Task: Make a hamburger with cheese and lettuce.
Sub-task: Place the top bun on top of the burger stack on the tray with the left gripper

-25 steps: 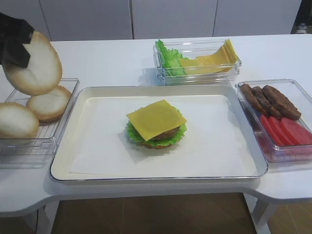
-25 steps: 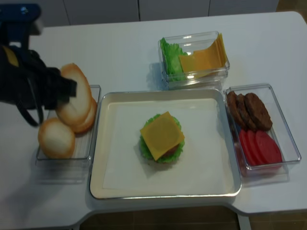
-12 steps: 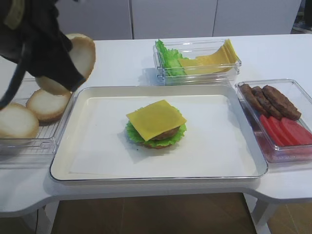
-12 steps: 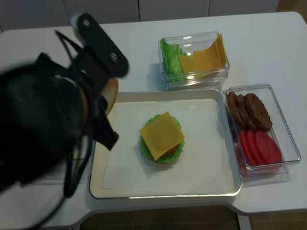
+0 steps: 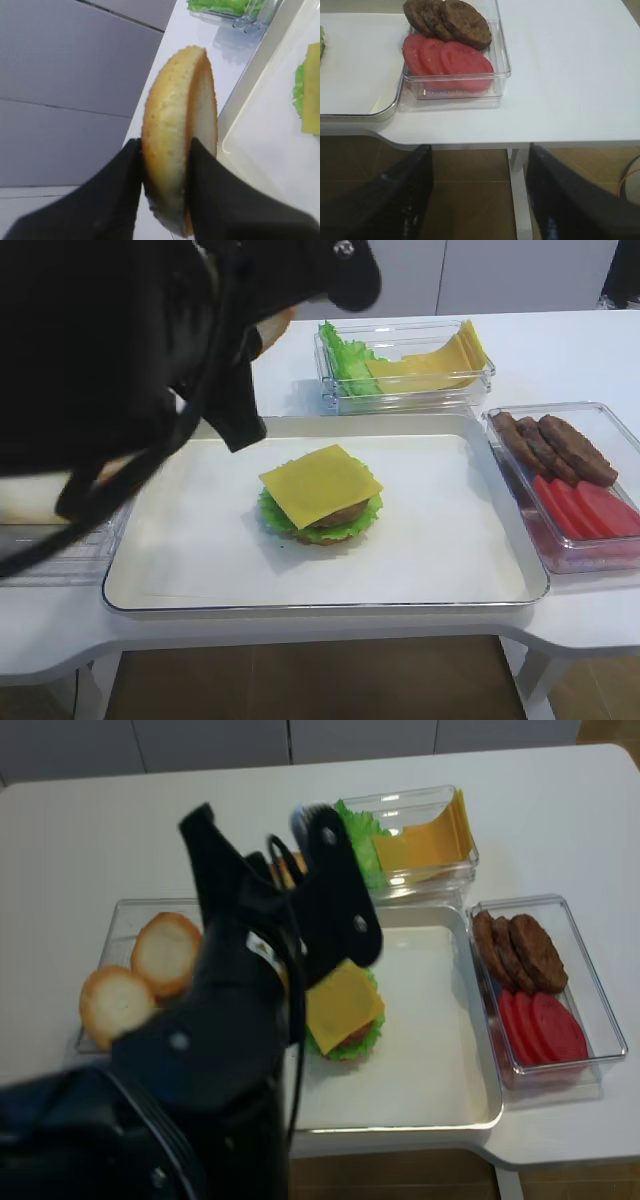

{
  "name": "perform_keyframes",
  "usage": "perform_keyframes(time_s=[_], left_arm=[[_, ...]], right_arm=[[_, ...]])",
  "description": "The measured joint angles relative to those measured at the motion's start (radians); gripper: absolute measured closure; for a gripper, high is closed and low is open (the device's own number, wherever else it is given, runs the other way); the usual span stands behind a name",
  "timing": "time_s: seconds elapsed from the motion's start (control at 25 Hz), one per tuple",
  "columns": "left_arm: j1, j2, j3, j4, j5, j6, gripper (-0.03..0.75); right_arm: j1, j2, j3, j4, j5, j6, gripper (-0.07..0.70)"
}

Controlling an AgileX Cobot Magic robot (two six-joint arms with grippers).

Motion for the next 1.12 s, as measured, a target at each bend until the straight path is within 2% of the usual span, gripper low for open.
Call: perform_keyframes(time_s=[0.24, 0.48, 0.68, 0.92, 1.12], left_arm=[[-0.076, 0.079, 0.000, 0.137, 0.000, 0.000, 0.522], [-0.129, 0.158, -0.002, 0.203, -0.008, 0.015, 0.522], [-0.131, 0.232, -0.002, 0.254, -0.015, 0.036, 0.530], [-0.131, 0.264, -0.002, 0.226, -0.023, -0.001, 0.531], [-0.083, 0.274, -0.002, 0.200, -0.025, -0.012, 0.531]], right_arm=[[0.000, 0.000, 0.000, 0.000, 0.000, 0.000, 0.181], [0.000, 0.000, 0.000, 0.000, 0.000, 0.000, 0.181], [0.000, 0.000, 0.000, 0.000, 0.000, 0.000, 0.181], [0.000, 0.000, 0.000, 0.000, 0.000, 0.000, 0.181], [0.000, 0.000, 0.000, 0.000, 0.000, 0.000, 0.181]])
